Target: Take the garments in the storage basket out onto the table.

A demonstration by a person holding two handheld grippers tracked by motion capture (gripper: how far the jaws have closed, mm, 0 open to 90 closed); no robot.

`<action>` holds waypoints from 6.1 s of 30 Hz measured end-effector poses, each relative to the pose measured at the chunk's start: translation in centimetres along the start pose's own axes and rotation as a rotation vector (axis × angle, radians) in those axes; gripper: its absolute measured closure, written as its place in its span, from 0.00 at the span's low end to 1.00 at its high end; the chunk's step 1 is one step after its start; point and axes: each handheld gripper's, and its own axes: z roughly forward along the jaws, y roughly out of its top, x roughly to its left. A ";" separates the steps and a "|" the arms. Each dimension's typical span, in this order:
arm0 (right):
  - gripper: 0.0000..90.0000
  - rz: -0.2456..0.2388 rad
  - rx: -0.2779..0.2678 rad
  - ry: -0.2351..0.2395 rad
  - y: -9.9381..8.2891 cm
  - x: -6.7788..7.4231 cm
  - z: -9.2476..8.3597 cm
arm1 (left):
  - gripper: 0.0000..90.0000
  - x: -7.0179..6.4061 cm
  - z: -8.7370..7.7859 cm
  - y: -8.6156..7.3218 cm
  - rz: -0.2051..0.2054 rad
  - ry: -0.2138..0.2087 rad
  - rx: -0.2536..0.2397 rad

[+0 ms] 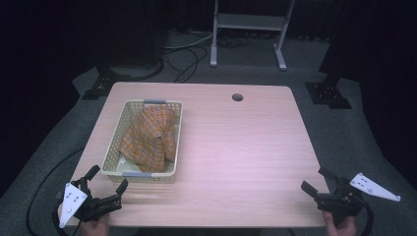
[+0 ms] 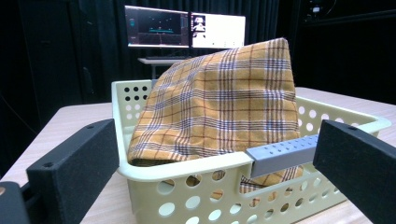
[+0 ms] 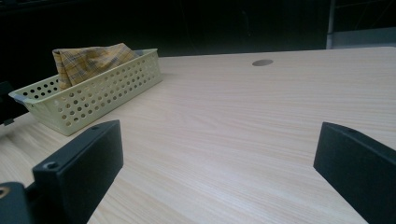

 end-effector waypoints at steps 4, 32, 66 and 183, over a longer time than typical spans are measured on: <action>0.01 -0.005 0.010 0.010 0.2 0.3 0.7 | 0.00 0.0 0.0 0.0 -0.004 -0.003 -0.003; 0.01 -0.048 0.016 0.084 2.4 2.8 3.4 | 0.00 0.0 0.0 0.0 -0.003 -0.013 -0.002; 0.01 -0.065 0.047 0.196 3.3 5.6 8.5 | 0.00 0.0 0.0 0.0 -0.003 -0.013 -0.002; 0.01 -0.085 0.267 0.472 6.8 16.9 24.1 | 0.00 0.0 0.0 0.0 -0.003 -0.011 -0.002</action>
